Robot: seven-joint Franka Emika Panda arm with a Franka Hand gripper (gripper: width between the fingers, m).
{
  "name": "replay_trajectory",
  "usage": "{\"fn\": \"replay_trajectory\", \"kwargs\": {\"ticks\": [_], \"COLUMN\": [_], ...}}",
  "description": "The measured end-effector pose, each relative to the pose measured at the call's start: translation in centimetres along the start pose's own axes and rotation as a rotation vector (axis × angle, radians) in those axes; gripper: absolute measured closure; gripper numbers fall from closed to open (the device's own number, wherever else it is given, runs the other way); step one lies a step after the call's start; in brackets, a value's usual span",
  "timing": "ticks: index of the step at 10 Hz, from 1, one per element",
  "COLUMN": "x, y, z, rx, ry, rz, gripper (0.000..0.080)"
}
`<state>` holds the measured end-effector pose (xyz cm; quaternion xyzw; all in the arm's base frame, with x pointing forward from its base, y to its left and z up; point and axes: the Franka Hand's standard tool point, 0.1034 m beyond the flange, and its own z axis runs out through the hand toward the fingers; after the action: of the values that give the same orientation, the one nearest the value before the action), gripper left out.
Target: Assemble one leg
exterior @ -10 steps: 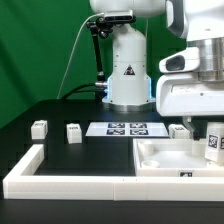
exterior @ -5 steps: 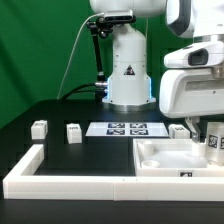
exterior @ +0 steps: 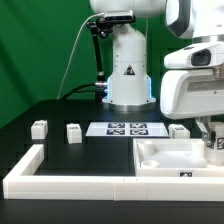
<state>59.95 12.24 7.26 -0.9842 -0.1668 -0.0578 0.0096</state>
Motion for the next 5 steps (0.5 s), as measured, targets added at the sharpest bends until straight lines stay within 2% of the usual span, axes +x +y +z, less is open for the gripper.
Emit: {"fn": "replay_trajectory", "kwargs": {"ticks": [3, 5], "x": [-0.02, -0.13], "y": [-0.01, 0.22], "z": [0.02, 0.09], "rx": [0.004, 0.015], "ry": [-0.003, -0.027], "rz": [0.066, 0.371], "gripper": [0.0509, 0.0509]}}
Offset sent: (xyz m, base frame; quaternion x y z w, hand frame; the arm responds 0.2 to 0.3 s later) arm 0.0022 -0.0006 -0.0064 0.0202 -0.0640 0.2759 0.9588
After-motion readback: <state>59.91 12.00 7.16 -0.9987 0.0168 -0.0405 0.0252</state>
